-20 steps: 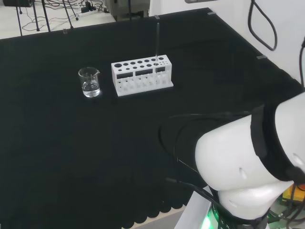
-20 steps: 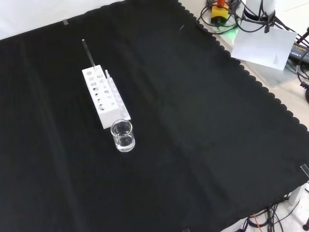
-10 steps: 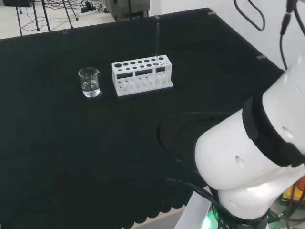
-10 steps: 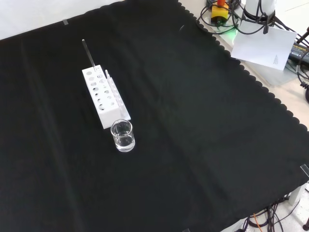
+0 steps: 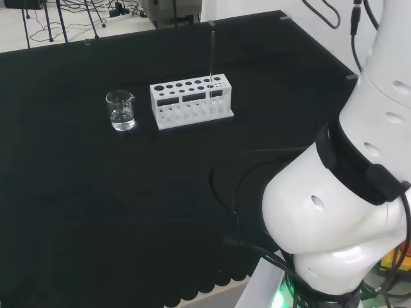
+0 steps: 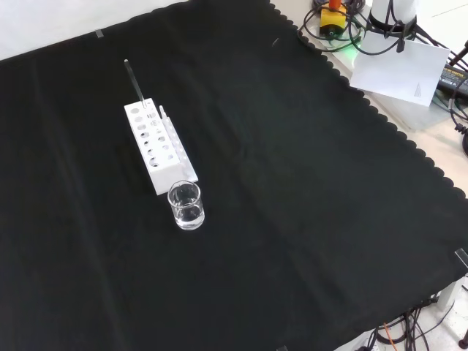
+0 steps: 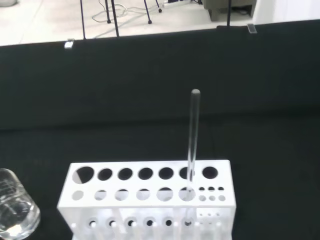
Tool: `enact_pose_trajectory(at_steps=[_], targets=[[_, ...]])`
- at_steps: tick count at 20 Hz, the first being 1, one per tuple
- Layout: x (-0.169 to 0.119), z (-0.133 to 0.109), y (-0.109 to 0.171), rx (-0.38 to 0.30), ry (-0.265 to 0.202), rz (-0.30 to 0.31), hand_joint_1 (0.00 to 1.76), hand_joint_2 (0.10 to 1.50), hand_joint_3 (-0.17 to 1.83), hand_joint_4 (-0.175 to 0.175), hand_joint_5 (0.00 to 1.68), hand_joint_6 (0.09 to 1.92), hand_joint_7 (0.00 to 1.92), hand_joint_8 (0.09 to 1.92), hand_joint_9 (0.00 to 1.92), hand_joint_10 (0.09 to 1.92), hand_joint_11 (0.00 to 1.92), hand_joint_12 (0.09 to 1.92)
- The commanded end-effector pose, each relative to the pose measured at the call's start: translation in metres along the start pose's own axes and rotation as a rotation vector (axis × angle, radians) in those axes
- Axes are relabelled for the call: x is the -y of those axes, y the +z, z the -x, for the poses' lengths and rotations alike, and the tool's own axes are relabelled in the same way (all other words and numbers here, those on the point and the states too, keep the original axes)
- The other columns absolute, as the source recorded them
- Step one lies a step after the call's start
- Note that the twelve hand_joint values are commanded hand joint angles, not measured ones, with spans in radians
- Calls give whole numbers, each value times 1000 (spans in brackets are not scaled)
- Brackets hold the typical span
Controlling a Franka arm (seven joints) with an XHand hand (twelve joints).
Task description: Take the glass rod from the white test tube rack.
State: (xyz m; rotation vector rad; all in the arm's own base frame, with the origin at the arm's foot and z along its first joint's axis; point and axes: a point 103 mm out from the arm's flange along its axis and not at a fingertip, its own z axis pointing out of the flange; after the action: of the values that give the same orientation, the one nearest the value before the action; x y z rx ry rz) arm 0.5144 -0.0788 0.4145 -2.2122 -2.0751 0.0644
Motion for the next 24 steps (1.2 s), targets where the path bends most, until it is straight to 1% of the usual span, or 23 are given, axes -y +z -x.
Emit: enact_pose_trajectory(at_steps=[1, 3, 6, 8, 10, 13, 15, 18, 24], targets=[[-51, 13, 4, 12, -41, 38, 720, 1103, -175, -112, 173, 87, 0, 399, 0, 645, 0, 1018], [-61, 15, 9, 12, -46, 26, 720, 1101, -175, -112, 178, 87, 0, 404, 0, 645, 0, 1018], [-77, 16, 16, 15, -70, 22, 721, 1101, -175, -112, 186, 87, 0, 434, 0, 657, 0, 1010], [-88, 16, 20, 17, -77, 11, 721, 1099, -175, -112, 191, 87, 0, 460, 0, 677, 0, 1009], [-95, 18, 24, 14, -82, 0, 721, 1099, -175, -111, 196, 87, 0, 481, 0, 690, 0, 1012], [-102, 16, 32, 28, -108, -9, 721, 1099, -175, -111, 204, 87, 0, 515, 0, 717, 0, 1022], [-106, 14, 37, 33, -119, -14, 720, 1099, -175, -110, 215, 87, 0, 572, 0, 778, 0, 1052], [-110, 12, 45, 34, -131, -22, 721, 1097, -175, -109, 241, 87, 0, 680, 26, 909, 0, 1150], [-103, 17, 67, 13, -122, -56, 719, 1097, -175, -98, 280, 87, 0, 761, 85, 960, 0, 1238]])
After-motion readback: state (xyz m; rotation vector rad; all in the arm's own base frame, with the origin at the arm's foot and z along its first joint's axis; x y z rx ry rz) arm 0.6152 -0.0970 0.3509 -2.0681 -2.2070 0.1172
